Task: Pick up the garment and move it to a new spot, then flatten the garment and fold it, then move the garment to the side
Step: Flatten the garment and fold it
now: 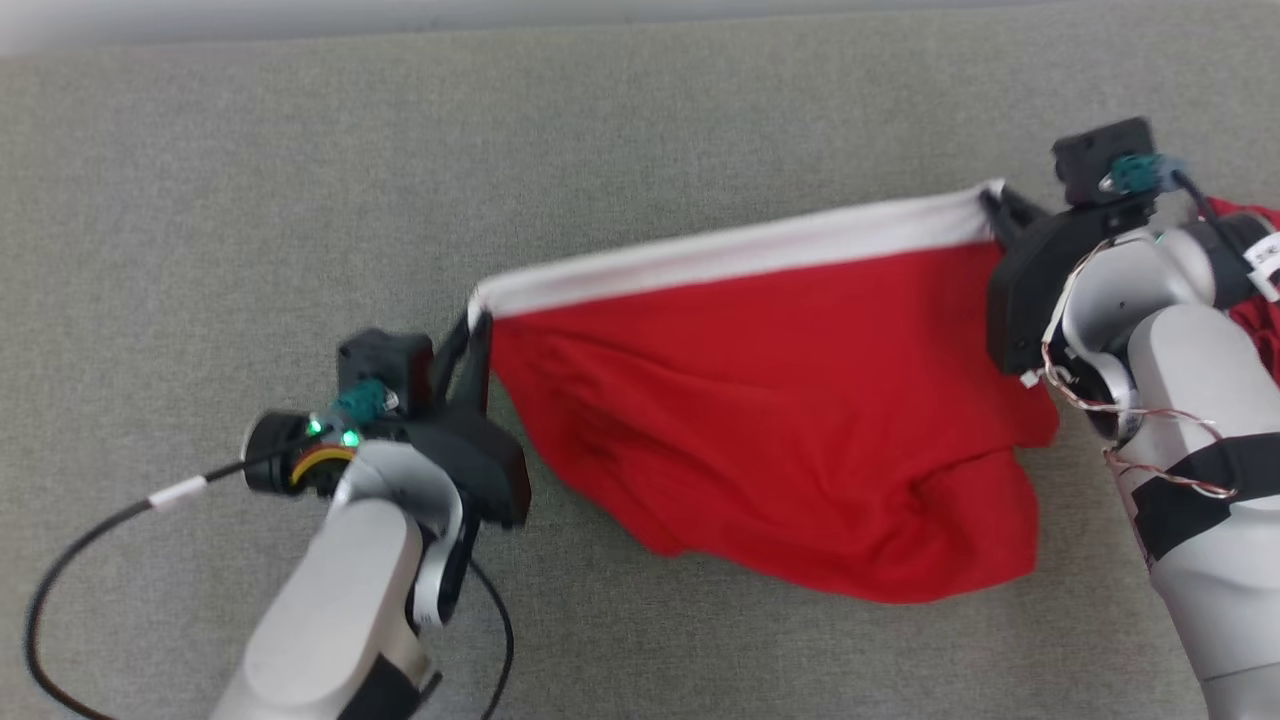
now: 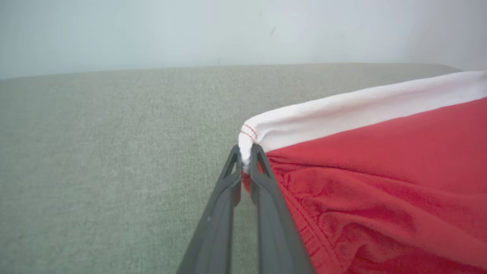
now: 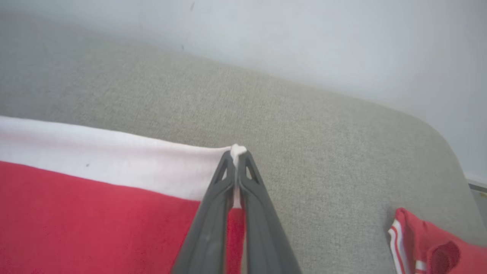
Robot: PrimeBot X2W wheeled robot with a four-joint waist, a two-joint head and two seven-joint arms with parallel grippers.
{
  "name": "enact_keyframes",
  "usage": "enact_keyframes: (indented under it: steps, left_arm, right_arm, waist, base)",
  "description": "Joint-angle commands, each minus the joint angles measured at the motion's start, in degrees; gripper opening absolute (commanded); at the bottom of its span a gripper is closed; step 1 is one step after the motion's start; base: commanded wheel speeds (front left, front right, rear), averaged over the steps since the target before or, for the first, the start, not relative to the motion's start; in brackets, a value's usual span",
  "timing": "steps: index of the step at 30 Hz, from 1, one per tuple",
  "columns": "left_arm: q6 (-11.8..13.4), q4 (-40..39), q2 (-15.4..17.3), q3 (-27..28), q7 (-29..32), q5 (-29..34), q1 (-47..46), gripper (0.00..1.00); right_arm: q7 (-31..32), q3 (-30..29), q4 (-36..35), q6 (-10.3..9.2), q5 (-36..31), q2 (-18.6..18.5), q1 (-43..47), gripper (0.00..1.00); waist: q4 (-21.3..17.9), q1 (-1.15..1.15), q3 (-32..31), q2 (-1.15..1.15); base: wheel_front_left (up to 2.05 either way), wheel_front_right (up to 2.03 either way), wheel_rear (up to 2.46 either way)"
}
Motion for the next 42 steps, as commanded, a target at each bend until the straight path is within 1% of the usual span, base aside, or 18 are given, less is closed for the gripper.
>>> enact_keyframes:
  steps: [1, 4, 6, 7, 9, 11, 12, 16, 19, 23, 26, 28, 32, 36, 42]
  left_arm:
    - [0.14, -0.74, 0.19, 0.53, -1.30, 0.50, -1.41, 0.00]
    - [0.03, -2.41, 0.49, 1.48, -4.16, 0.52, -3.80, 0.00]
    - [-0.54, -3.43, 0.69, 2.03, -5.11, -0.05, -5.52, 0.00]
    - [-1.31, -3.94, 0.56, 2.33, -5.18, -0.88, -6.38, 0.00]
    - [-3.07, -4.64, 0.91, 2.28, -4.08, -1.81, -8.09, 0.00]
    - [-5.12, -5.55, 0.84, 2.97, -2.62, -4.42, -9.47, 0.00]
    - [-5.88, -6.16, 1.54, 3.10, -1.75, -4.39, -10.40, 0.00]
    - [-8.02, -9.55, 2.74, 4.38, 1.98, -8.02, -12.83, 0.00]
    - [-8.41, -13.16, 4.05, 6.41, 4.06, -10.90, -14.50, 0.00]
    - [-8.27, -17.80, 4.44, 8.18, 6.92, -14.13, -14.65, 0.00]
    - [-8.06, -19.56, 5.12, 8.47, 8.30, -14.61, -14.20, 0.00]
    - [-7.72, -21.25, 4.92, 8.74, 9.50, -15.71, -13.91, 0.00]
    - [-7.72, -22.93, 4.71, 8.84, 11.84, -17.69, -15.37, 0.00]
    - [-7.89, -20.78, 4.21, 8.30, 13.99, -18.62, -17.91, 0.00]
    - [-7.52, -15.79, 4.64, 8.64, 14.54, -18.32, -22.73, 0.00]
  right_arm:
    - [-1.85, -0.61, -0.56, -0.17, -0.51, 0.29, -0.60, 0.00]
    - [-7.03, -2.18, -1.93, -0.17, -0.91, 1.06, -1.03, 0.00]
    - [-10.49, -2.94, -3.13, -0.17, -1.46, 1.37, -1.40, 0.00]
    - [-12.38, -3.09, -3.89, -0.17, -1.52, 1.51, -1.59, 0.00]
    - [-15.45, -3.41, -4.98, -0.17, -1.69, 1.64, -1.94, 0.00]
    - [-18.40, -3.51, -6.24, -0.17, -1.69, 1.62, -2.28, 0.00]
    - [-19.75, -3.62, -6.98, -0.17, -1.86, 1.47, -2.59, 0.00]
    - [-23.59, -3.54, -10.02, -0.17, -2.50, 0.81, -3.93, 0.00]
    - [-25.88, -4.55, -12.90, -0.17, -3.05, 0.36, -4.74, 0.00]
    - [-26.26, -5.65, -16.63, -0.17, -3.41, -0.44, -4.35, 0.00]
    - [-26.46, -6.41, -18.54, -0.17, -3.76, -0.80, -3.80, 0.00]
    - [-26.50, -7.41, -20.34, -0.17, -3.86, -0.92, -3.46, 0.00]
    - [-24.39, -8.80, -22.56, -0.17, -4.27, -1.16, -3.18, 0.00]
    - [-22.78, -8.14, -21.92, -0.17, -3.97, -0.78, -4.34, 0.00]
    - [-23.57, -2.94, -16.57, -0.17, -3.34, -0.63, -9.68, 0.00]
  waist:
    - [-0.46, -0.01, -1.31, -0.01]
    - [-0.97, -0.01, -3.00, -0.01]
    - [-1.44, -0.01, -4.23, -0.01]
    - [-1.70, -0.01, -4.80, -0.01]
    - [-2.28, -0.01, -6.07, -0.01]
    - [-2.89, -0.01, -7.53, -0.01]
    - [-3.22, -0.01, -8.24, -0.01]
    - [-4.62, -0.01, -10.70, -0.01]
    - [-5.45, -0.01, -11.83, -0.01]
    - [-6.01, -0.01, -12.41, -0.01]
    - [-6.21, -0.01, -12.36, -0.01]
    - [-6.35, -0.01, -11.99, -0.01]
    - [-6.44, -0.01, -10.48, -0.01]
    - [-6.83, -0.01, -8.11, -0.01]
    - [-7.82, -0.01, -2.81, -0.01]
  base:
    - [0.00, 0.00, 0.00]
    - [0.00, 0.00, 0.00]
    - [0.00, 0.00, 0.00]
    - [0.00, 0.00, 0.00]
    - [0.00, 0.00, 0.00]
    - [0.00, 0.00, 0.00]
    - [0.00, 0.00, 0.00]
    - [0.00, 0.00, 0.00]
    - [0.00, 0.00, 0.00]
    - [0.00, 0.00, 0.00]
    - [0.00, 0.00, 0.00]
    - [0.00, 0.00, 0.00]
    - [0.00, 0.00, 0.00]
    - [0.00, 0.00, 0.00]
    - [0.00, 0.00, 0.00]
